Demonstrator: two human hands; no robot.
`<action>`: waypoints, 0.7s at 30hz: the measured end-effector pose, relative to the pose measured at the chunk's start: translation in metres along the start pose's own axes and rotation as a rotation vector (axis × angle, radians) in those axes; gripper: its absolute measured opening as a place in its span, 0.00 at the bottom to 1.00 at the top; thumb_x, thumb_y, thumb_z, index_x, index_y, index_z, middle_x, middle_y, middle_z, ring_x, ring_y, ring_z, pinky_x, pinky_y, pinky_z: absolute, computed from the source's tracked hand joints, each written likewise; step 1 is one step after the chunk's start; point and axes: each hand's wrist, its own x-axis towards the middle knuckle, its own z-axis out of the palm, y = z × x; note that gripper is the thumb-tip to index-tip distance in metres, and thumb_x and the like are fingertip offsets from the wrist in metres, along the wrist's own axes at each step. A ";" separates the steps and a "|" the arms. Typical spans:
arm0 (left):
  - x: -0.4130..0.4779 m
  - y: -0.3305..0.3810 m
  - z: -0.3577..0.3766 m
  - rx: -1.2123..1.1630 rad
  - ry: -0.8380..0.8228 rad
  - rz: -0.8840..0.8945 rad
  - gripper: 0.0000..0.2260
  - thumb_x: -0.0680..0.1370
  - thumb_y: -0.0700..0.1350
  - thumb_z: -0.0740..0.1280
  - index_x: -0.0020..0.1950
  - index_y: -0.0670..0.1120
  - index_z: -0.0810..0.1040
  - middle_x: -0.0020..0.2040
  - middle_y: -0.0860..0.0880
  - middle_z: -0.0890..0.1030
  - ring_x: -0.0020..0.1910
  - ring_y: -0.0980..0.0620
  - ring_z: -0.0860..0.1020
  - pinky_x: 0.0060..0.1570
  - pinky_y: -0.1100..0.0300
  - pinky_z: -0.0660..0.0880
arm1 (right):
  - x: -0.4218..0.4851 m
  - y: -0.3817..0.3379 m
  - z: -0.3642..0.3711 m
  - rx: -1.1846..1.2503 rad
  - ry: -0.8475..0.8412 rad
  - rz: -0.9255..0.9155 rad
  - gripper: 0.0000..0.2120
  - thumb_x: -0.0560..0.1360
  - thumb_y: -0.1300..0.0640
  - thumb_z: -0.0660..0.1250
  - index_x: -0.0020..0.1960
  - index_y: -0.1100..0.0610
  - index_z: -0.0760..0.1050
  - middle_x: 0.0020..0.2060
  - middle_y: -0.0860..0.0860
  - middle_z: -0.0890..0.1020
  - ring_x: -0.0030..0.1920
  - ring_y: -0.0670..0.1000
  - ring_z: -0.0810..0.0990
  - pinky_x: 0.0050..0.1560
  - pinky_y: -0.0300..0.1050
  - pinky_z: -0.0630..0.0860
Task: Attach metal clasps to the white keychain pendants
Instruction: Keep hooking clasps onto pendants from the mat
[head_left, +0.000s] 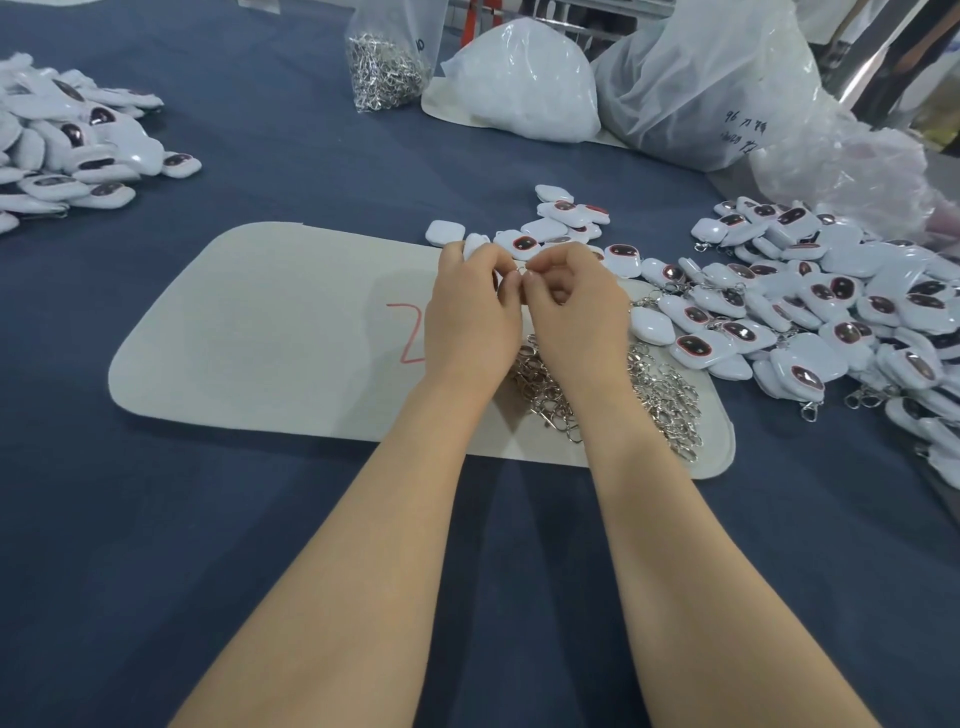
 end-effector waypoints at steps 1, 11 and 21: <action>0.000 0.000 0.000 0.002 -0.002 0.000 0.05 0.79 0.41 0.62 0.48 0.44 0.77 0.51 0.47 0.71 0.41 0.52 0.70 0.48 0.53 0.72 | 0.000 0.000 0.000 0.000 0.004 -0.012 0.04 0.75 0.64 0.64 0.48 0.57 0.76 0.39 0.46 0.79 0.39 0.43 0.77 0.40 0.26 0.70; 0.000 0.000 0.002 -0.029 -0.005 -0.030 0.03 0.78 0.42 0.63 0.47 0.46 0.77 0.50 0.49 0.70 0.41 0.53 0.70 0.46 0.58 0.71 | -0.001 0.000 0.002 0.060 0.049 -0.036 0.05 0.74 0.67 0.64 0.48 0.60 0.75 0.36 0.40 0.74 0.34 0.34 0.73 0.40 0.25 0.69; 0.001 0.000 0.002 -0.056 -0.001 -0.055 0.03 0.78 0.42 0.64 0.46 0.47 0.77 0.50 0.49 0.71 0.42 0.54 0.71 0.44 0.61 0.69 | -0.001 -0.001 0.002 0.062 0.044 -0.031 0.05 0.74 0.67 0.64 0.47 0.59 0.75 0.36 0.40 0.75 0.35 0.37 0.74 0.41 0.26 0.70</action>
